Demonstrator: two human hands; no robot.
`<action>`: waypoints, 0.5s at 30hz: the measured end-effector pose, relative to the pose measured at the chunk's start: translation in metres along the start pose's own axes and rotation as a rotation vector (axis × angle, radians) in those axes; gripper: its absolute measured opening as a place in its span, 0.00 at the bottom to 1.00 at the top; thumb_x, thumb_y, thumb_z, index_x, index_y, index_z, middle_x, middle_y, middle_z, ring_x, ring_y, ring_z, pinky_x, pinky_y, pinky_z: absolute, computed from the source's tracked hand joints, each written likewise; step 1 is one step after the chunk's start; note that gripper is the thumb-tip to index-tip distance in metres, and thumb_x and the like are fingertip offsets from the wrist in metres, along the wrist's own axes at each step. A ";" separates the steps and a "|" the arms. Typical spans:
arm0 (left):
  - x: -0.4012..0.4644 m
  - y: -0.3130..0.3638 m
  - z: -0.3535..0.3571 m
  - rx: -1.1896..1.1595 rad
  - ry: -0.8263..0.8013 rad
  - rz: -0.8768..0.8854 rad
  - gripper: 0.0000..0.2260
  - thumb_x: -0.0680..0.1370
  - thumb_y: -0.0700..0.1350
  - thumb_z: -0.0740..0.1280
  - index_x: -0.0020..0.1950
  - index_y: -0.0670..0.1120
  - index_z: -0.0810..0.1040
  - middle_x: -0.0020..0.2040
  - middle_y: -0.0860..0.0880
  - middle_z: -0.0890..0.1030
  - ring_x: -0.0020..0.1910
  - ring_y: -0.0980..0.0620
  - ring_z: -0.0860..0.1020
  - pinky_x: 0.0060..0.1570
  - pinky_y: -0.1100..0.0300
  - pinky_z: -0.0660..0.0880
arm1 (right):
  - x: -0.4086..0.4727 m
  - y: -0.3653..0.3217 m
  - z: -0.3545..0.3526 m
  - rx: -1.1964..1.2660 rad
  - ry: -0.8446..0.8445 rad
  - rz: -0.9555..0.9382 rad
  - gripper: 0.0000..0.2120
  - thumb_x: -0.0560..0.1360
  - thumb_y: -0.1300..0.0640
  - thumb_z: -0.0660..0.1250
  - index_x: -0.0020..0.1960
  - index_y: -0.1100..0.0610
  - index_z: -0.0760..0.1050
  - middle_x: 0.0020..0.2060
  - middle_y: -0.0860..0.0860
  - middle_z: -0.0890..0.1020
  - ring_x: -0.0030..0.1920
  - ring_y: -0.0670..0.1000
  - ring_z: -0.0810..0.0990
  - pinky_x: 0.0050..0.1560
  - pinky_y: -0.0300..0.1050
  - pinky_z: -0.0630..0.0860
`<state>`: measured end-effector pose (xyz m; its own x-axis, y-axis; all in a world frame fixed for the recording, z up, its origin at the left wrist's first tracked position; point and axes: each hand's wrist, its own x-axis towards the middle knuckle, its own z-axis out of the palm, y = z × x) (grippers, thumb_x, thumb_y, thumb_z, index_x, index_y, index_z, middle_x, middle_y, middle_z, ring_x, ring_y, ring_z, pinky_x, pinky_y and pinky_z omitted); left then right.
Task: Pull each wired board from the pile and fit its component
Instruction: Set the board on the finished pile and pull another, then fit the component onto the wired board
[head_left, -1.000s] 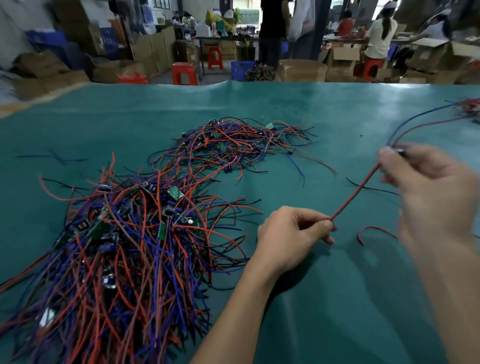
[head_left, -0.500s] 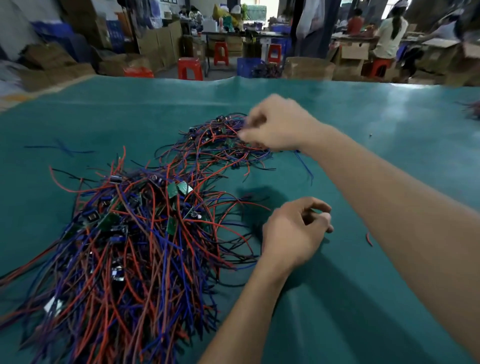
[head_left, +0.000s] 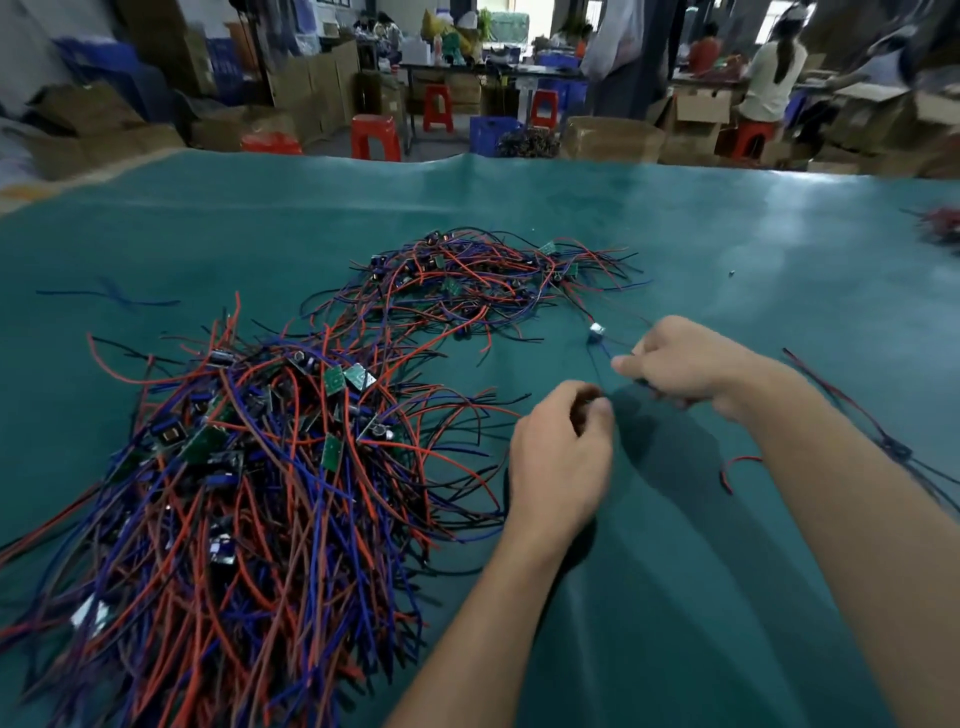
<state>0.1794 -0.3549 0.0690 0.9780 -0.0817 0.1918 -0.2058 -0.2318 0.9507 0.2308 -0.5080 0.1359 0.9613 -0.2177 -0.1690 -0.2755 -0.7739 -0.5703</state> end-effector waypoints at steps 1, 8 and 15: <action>-0.001 0.001 0.000 -0.018 0.007 -0.019 0.15 0.78 0.56 0.59 0.50 0.50 0.81 0.47 0.53 0.86 0.51 0.49 0.83 0.53 0.47 0.79 | -0.020 0.003 -0.002 0.071 -0.017 -0.036 0.20 0.80 0.53 0.68 0.36 0.64 0.70 0.29 0.58 0.70 0.31 0.53 0.66 0.31 0.44 0.63; -0.001 0.003 0.000 -0.078 0.041 -0.096 0.16 0.78 0.59 0.64 0.45 0.47 0.80 0.38 0.55 0.86 0.44 0.51 0.84 0.52 0.47 0.80 | -0.119 0.010 0.008 0.273 -0.304 -0.282 0.13 0.79 0.57 0.70 0.36 0.54 0.76 0.27 0.47 0.77 0.29 0.46 0.70 0.30 0.35 0.66; -0.002 -0.001 -0.002 -0.081 0.023 -0.053 0.05 0.74 0.42 0.74 0.49 0.47 0.83 0.39 0.52 0.86 0.42 0.52 0.85 0.53 0.50 0.80 | -0.093 0.028 0.015 0.355 0.002 -0.222 0.08 0.76 0.54 0.73 0.40 0.55 0.83 0.32 0.47 0.82 0.35 0.47 0.78 0.37 0.40 0.72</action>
<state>0.1780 -0.3529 0.0677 0.9882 -0.0485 0.1456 -0.1515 -0.1558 0.9761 0.1336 -0.5001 0.1236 0.9975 -0.0703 -0.0088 -0.0461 -0.5489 -0.8346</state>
